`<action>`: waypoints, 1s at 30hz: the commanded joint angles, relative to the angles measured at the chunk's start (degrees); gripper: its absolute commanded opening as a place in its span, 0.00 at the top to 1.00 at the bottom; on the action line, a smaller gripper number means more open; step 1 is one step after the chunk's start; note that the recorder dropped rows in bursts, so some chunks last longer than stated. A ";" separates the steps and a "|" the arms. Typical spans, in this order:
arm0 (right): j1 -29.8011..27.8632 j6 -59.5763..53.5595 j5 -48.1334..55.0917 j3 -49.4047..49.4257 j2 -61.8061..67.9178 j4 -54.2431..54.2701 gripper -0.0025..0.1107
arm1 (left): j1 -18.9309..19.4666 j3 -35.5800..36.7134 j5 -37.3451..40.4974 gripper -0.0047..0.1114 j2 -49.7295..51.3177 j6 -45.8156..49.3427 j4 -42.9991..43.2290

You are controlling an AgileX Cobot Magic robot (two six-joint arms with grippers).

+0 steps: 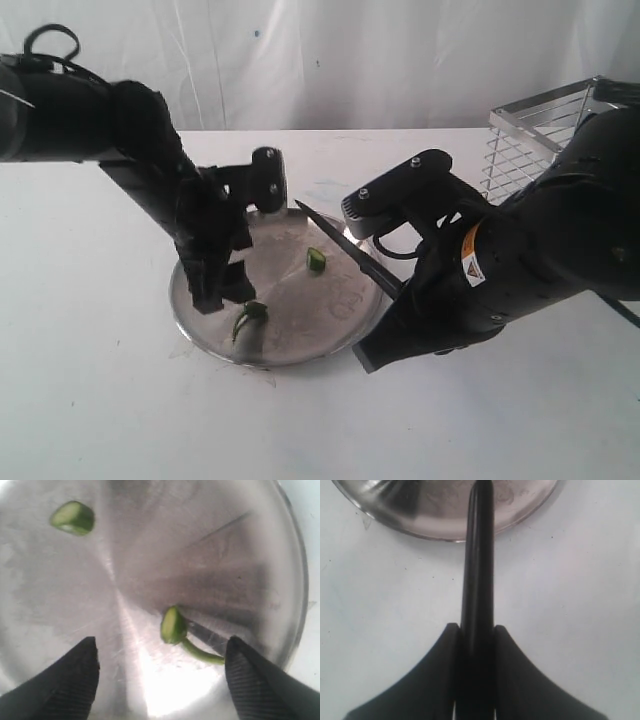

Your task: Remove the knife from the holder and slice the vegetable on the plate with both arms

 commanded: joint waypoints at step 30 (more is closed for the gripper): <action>-0.42 -15.39 5.70 -18.51 26.32 20.25 0.98 | 20.88 15.49 18.90 0.96 3.71 38.08 -85.13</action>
